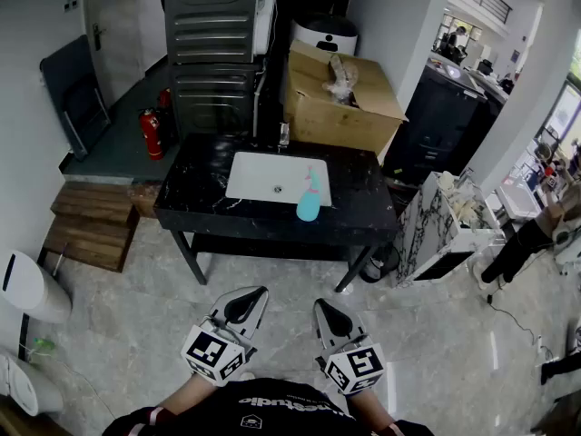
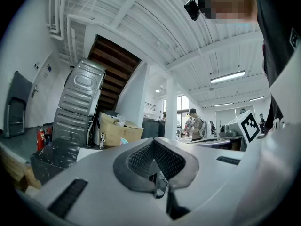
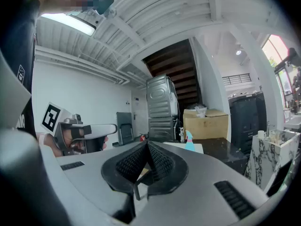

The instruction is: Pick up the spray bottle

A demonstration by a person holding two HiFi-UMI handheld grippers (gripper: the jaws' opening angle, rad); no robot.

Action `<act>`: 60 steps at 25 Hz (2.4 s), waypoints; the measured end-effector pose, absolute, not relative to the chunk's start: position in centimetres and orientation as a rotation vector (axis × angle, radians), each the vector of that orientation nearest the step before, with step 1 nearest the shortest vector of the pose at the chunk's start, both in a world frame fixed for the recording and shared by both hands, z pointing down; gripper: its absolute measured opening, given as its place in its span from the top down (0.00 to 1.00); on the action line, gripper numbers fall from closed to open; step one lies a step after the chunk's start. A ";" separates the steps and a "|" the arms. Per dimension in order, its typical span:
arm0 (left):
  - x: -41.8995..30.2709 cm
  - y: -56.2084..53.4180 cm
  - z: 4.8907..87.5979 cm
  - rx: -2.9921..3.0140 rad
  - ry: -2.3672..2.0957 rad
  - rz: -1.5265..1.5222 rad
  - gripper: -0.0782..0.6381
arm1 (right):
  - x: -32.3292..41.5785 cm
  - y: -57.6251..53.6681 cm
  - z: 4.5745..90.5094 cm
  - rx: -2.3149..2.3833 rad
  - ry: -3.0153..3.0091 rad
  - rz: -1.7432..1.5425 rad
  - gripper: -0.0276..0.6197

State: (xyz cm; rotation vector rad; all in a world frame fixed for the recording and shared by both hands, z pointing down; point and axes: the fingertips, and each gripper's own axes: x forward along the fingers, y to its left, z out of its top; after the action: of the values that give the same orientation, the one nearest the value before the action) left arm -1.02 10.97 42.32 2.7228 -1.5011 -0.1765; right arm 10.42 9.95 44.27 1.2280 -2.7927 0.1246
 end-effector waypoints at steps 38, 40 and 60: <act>-6.2 11.0 44.1 2.726 -1.407 -0.237 0.87 | 6.2 11.1 45.5 1.338 -2.723 0.151 0.90; -6.3 10.1 44.3 2.726 -1.406 -0.228 0.87 | 6.0 10.1 45.7 1.331 -2.727 0.150 0.90; -1.0 -18.5 42.8 2.745 -1.503 -0.124 0.87 | 8.3 -18.2 44.2 1.172 -2.882 0.130 0.90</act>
State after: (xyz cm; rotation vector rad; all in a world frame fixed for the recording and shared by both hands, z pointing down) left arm -1.03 -18.54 42.79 2.7451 -1.5028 -0.1243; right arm 8.31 -18.17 44.19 1.1721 -2.8818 0.1296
